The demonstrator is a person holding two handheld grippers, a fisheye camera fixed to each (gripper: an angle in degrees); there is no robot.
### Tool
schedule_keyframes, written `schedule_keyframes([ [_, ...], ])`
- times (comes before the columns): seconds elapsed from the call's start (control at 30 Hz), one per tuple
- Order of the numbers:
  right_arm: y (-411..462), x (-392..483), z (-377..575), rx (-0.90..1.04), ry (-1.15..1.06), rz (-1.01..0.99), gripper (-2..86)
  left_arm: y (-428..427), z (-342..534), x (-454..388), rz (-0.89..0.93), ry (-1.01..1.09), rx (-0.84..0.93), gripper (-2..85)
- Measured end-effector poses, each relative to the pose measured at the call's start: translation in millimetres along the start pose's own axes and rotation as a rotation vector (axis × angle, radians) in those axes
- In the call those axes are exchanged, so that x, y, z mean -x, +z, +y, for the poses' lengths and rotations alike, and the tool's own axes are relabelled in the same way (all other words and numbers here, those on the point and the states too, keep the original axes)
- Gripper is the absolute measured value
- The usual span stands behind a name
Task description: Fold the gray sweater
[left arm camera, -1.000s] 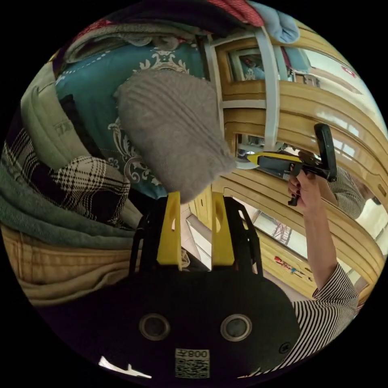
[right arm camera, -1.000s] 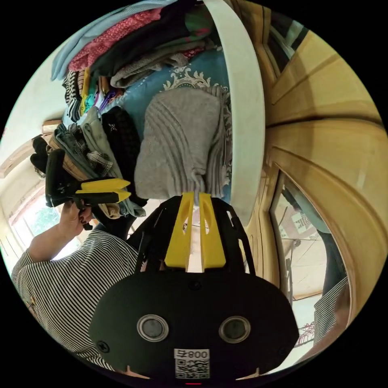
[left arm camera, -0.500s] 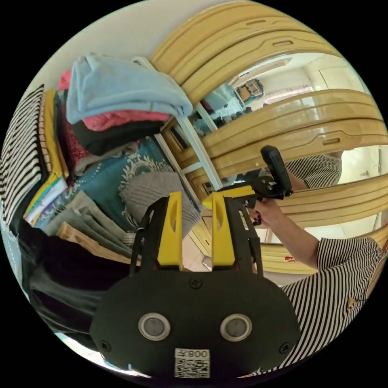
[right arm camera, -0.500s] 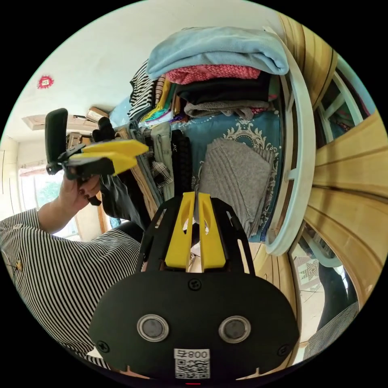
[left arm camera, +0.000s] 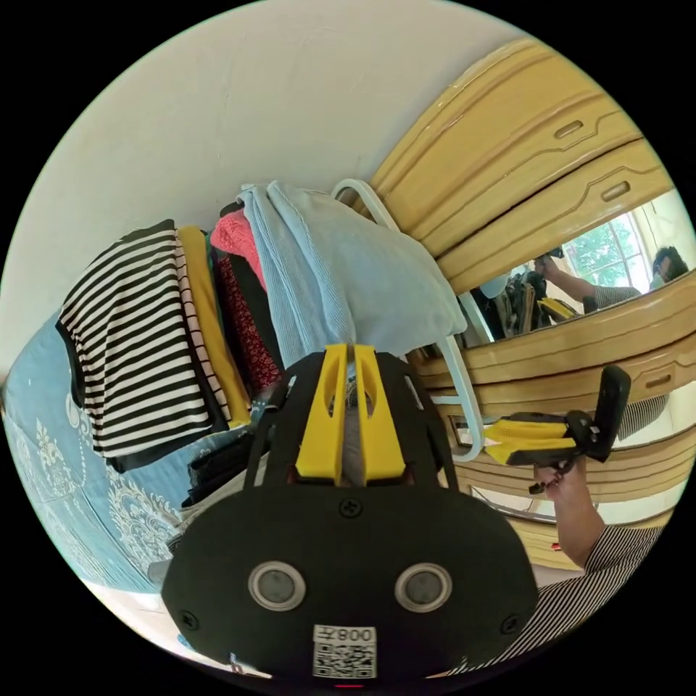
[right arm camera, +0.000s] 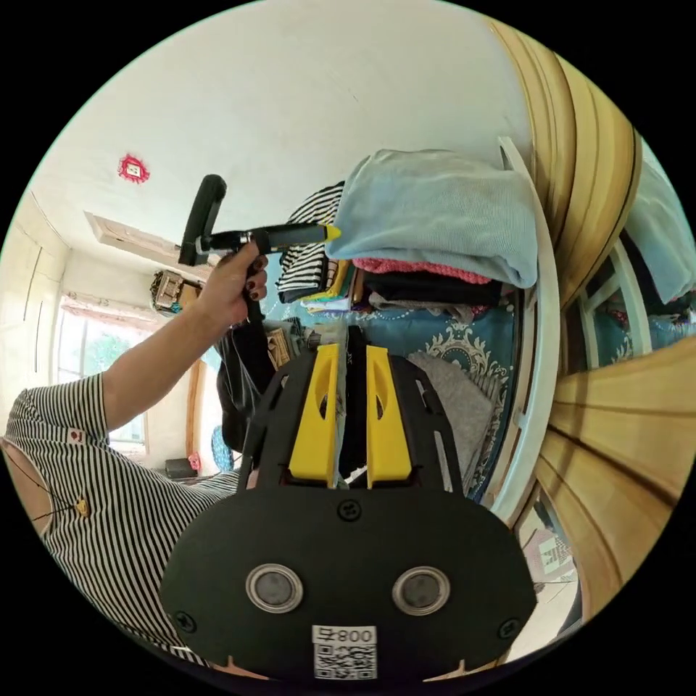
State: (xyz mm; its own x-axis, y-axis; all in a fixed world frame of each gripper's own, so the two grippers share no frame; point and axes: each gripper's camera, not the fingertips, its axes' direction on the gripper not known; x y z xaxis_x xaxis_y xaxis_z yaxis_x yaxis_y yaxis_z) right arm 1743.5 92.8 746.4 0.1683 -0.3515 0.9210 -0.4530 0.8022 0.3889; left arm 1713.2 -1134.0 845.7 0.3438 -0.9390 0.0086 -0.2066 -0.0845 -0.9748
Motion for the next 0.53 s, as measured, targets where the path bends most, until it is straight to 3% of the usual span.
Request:
schedule_keyframes([
  [0.2, -9, 33, -95, -0.103, -0.084, 0.080, 8.8, -17, 23, -24, 0.072, 0.046, -0.061, 1.8],
  [0.53, 53, 76, -248, -0.082, -0.119, 0.293, 10.3, -30, 46, -75, 0.106, 0.182, -0.071, 1.4],
])
